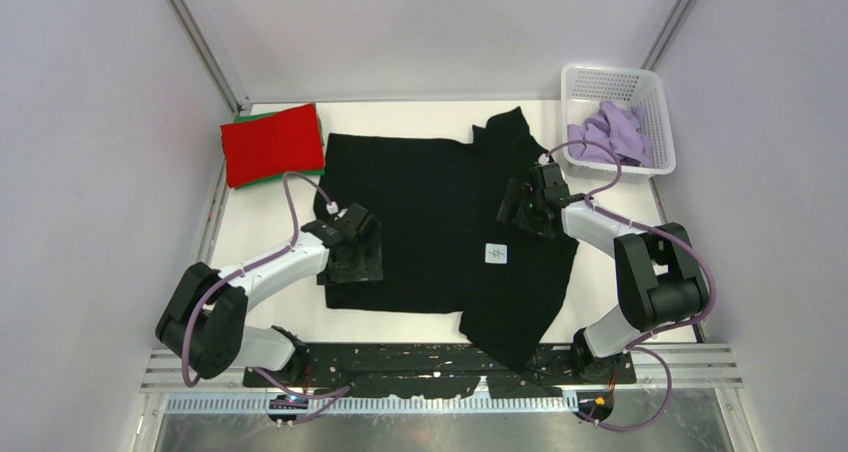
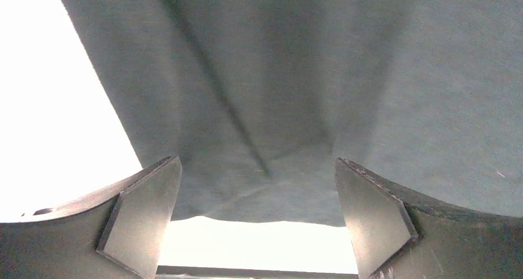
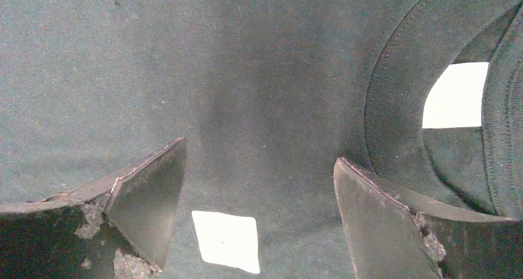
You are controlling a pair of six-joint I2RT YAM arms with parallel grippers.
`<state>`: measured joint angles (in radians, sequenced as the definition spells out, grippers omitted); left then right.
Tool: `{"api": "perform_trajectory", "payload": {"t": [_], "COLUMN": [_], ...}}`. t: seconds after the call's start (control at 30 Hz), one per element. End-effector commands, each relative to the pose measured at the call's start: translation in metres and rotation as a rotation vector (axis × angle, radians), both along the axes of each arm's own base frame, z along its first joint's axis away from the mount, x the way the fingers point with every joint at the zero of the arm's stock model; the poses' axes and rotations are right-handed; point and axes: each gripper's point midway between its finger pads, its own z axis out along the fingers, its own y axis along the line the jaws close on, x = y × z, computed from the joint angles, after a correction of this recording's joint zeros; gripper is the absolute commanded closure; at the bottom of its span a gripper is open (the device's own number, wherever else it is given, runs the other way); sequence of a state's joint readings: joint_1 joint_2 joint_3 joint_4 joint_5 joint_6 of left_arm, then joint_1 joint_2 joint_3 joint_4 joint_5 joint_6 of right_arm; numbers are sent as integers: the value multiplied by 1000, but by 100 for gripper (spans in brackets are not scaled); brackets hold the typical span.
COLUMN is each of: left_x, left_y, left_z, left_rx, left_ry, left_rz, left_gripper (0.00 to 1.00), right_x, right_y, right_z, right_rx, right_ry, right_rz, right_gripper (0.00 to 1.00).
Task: Fold and stack the t-shirts
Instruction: Flatten out the tshirt
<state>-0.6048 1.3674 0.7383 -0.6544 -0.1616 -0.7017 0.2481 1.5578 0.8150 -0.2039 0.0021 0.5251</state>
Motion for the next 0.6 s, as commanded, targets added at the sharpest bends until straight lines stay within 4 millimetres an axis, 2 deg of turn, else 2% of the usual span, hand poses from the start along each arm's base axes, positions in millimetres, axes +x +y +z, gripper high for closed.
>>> {"api": "perform_trajectory", "payload": {"t": [0.0, 0.17, 0.3, 0.33, 0.4, 0.57], "left_x": [8, 4, -4, -5, 0, 16], "left_y": [65, 115, 141, 143, 132, 71], "left_z": [18, 21, 27, 28, 29, 35], "left_rx": [221, 327, 399, 397, 327, 32], "left_ry": [-68, -64, -54, -53, -62, -125], "left_rz": [181, 356, 433, 442, 416, 245], "left_gripper": [1, 0, 1, 1, 0, 0], "right_x": [5, 4, 5, 5, 5, 4], "right_y": [-10, -12, -13, -13, -12, -12], "right_z": [0, -1, 0, 0, 0, 0], "right_rx": [-30, -37, -38, -38, -37, -36], "right_ry": [-13, -9, -10, -10, -10, -8], "right_rz": [-34, -36, -39, -39, -38, -38], "right_gripper": [5, 5, 5, 4, 5, 5]}}
